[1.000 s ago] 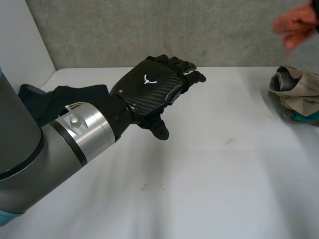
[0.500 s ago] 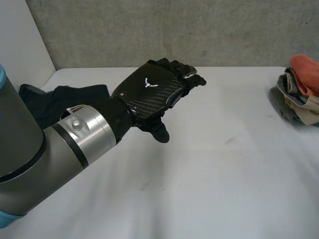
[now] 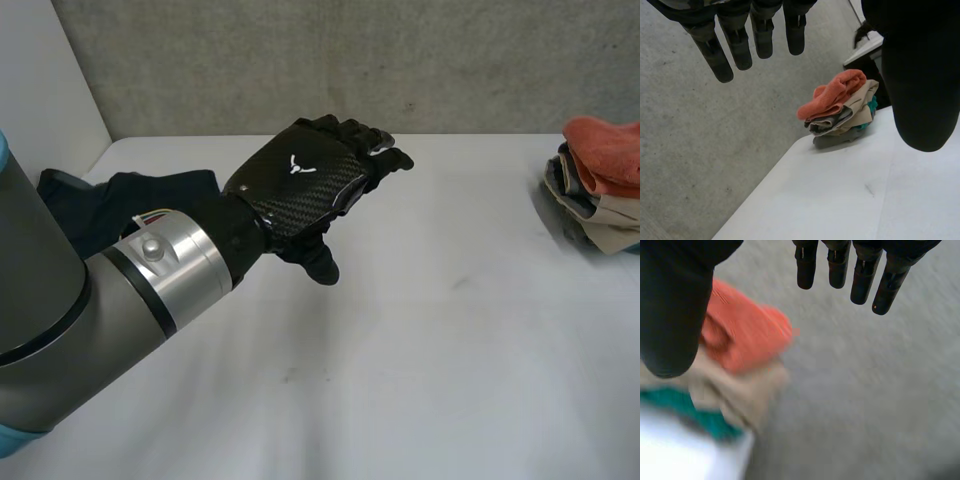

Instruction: Fold the laundry.

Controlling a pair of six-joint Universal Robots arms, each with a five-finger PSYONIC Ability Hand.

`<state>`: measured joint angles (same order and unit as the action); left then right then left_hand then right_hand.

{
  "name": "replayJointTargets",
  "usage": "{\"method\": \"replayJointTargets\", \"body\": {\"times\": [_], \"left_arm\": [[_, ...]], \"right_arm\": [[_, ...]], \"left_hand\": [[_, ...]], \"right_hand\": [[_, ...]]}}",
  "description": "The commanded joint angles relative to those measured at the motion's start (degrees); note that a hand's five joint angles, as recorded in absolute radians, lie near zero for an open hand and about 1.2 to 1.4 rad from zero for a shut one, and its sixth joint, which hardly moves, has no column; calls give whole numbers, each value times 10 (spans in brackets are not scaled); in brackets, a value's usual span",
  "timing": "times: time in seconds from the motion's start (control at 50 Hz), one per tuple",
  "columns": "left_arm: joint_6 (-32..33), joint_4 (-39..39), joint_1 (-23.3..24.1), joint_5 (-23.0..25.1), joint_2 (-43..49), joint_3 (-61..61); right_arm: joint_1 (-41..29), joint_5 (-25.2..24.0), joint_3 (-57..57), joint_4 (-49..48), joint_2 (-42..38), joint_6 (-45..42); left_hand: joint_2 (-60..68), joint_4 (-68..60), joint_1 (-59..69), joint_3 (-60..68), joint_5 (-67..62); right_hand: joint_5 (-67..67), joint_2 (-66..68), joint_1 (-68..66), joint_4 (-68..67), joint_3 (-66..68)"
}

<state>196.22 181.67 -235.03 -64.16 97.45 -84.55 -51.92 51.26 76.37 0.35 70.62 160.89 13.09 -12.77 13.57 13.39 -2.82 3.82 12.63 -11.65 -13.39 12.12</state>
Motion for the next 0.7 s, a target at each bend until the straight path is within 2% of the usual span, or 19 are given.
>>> {"method": "replayJointTargets", "body": {"times": [0.02, 0.06, 0.12, 0.14, 0.2, 0.26, 0.34, 0.36, 0.42, 0.44, 0.46, 0.52, 0.54, 0.66, 0.7], "left_arm": [[-10, 0, -3, 0, -4, 4], [-10, 1, -3, 0, -6, 5], [-10, 4, -4, -4, -11, 10], [-10, 5, -5, -7, -13, 10], [-9, 16, -21, -32, -18, 16], [-6, 32, -53, -75, -18, 22], [-3, 68, -114, -132, -15, 27], [-2, 79, -128, -142, -14, 27], [8, 111, -193, -156, 15, 29], [13, 117, -210, -155, 29, 30], [31, 125, -243, -154, 58, 32], [69, 130, -289, -152, 104, 44], [97, 128, -313, -152, 139, 57], [214, 125, -365, -151, 274, 107], [258, 126, -380, -148, 323, 127]], "right_arm": [[87, 141, -87, 94, 7, -192], [74, 220, -129, 74, 6, -206], [20, 254, -149, 25, 9, -189], [-27, 252, -144, -21, 16, -163], [-86, 247, -119, -91, 52, -111], [-149, 234, -41, -176, 137, -34], [-234, 177, 65, -268, 203, 46], [-276, 152, 105, -292, 218, 70], [-360, 118, 163, -316, 224, 81], [-418, 99, 197, -319, 219, 73], [-444, 95, 210, -317, 218, 67], [-503, 91, 262, -302, 201, 33], [-506, 92, 274, -294, 191, 22], [-534, 112, 316, -243, 115, -43], [-552, 133, 316, -226, 77, -67]], "left_hand": [[2, -5, -3, -2, -4], [0, -3, -5, -3, -2], [-4, 0, -8, -7, 1], [-4, 0, -8, -7, 1], [-4, 0, -8, -7, 1], [-7, 4, -12, -10, 4], [-10, 7, -15, -13, 8], [-10, 7, -15, -13, 8], [-9, 5, -13, -12, 6], [-7, 4, -12, -10, 4], [-7, 4, -12, -10, 4], [-7, 4, -12, -10, 4], [-7, 4, -12, -10, 4], [-2, -1, -7, -5, -1], [2, -5, -3, -2, -4]], "right_hand": [[-38, -26, 17, 34, -21], [-38, -26, 17, 34, -21], [-38, -26, 17, 34, -21], [-38, -26, 17, 34, -21], [-38, -26, 17, 34, -21], [-38, -26, 17, 34, -21], [-38, -26, 17, 34, -21], [-38, -26, 17, 34, -21], [-38, -26, 17, 34, -21], [-38, -26, 17, 34, -21], [-38, -26, 17, 34, -21], [-38, -26, 17, 34, -21], [-38, -26, 17, 34, -21], [-38, -26, 17, 34, -21], [-38, -26, 17, 34, -21]]}}
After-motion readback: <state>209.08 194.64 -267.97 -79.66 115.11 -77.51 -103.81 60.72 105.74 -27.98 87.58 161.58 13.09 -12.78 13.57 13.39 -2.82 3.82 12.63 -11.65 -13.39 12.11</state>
